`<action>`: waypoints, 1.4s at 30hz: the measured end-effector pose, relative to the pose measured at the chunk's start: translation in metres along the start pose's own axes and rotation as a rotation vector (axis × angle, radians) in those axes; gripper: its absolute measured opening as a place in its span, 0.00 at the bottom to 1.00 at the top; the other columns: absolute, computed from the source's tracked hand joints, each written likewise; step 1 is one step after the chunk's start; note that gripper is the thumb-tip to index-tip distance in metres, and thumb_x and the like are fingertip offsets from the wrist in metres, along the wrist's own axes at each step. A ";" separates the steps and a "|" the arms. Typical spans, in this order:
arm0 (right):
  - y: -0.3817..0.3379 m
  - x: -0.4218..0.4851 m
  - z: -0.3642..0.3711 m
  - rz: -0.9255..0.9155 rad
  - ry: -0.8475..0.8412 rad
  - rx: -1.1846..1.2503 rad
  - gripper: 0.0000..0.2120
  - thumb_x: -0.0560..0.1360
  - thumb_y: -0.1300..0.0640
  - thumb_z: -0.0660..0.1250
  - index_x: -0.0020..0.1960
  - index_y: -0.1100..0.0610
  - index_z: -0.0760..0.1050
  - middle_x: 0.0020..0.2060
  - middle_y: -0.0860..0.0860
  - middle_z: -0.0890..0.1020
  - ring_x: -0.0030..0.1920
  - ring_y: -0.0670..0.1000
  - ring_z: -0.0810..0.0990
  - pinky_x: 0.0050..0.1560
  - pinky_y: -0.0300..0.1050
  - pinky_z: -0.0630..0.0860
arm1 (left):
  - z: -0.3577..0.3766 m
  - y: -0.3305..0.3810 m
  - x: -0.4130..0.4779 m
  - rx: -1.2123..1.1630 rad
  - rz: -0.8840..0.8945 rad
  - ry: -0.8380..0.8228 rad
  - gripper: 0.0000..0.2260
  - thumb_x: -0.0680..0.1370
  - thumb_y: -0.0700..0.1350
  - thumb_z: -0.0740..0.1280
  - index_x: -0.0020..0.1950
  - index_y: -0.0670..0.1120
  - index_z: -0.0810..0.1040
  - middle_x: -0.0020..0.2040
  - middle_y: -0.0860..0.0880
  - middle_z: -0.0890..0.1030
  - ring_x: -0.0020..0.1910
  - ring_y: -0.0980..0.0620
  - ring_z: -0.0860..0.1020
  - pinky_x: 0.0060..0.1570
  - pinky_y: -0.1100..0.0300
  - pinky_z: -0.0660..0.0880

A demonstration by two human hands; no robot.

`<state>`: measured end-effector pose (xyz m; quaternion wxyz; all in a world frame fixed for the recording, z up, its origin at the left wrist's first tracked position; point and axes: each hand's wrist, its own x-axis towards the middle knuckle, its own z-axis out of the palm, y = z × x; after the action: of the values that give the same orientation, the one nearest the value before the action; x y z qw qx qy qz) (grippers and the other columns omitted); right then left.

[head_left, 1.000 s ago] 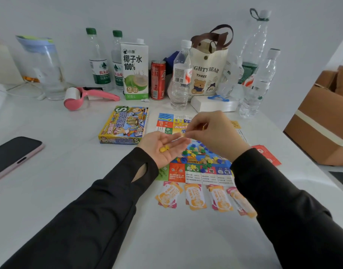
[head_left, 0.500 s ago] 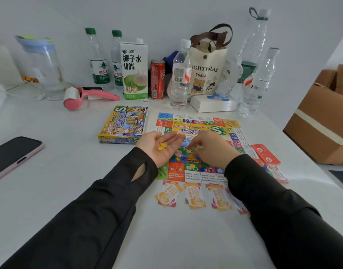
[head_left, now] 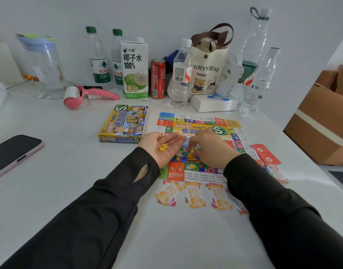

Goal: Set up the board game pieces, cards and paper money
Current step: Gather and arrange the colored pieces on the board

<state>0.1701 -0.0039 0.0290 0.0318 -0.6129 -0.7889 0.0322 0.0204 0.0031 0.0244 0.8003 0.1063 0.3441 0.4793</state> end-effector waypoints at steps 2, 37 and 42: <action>0.000 0.000 -0.001 -0.006 -0.037 -0.023 0.07 0.75 0.53 0.66 0.53 0.49 0.76 0.56 0.49 0.72 0.62 0.52 0.65 0.65 0.53 0.64 | 0.000 0.000 -0.001 0.016 0.003 -0.001 0.18 0.82 0.42 0.51 0.51 0.29 0.74 0.49 0.33 0.78 0.51 0.40 0.78 0.49 0.51 0.76; -0.005 0.001 0.002 0.079 0.065 0.106 0.04 0.72 0.52 0.70 0.46 0.50 0.80 0.50 0.49 0.74 0.60 0.51 0.68 0.61 0.53 0.68 | -0.007 0.004 0.003 0.010 -0.033 -0.047 0.11 0.80 0.36 0.53 0.47 0.39 0.74 0.22 0.51 0.69 0.15 0.59 0.62 0.14 0.70 0.55; -0.004 0.001 0.003 0.032 0.051 0.004 0.05 0.75 0.52 0.66 0.48 0.51 0.79 0.54 0.49 0.75 0.60 0.52 0.67 0.63 0.50 0.66 | -0.007 0.003 0.003 -0.050 -0.021 -0.003 0.13 0.78 0.32 0.50 0.48 0.37 0.74 0.28 0.46 0.73 0.16 0.58 0.65 0.14 0.69 0.60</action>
<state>0.1655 -0.0043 0.0267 0.0527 -0.6260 -0.7778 0.0188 0.0150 0.0058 0.0195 0.8083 0.0835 0.3320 0.4789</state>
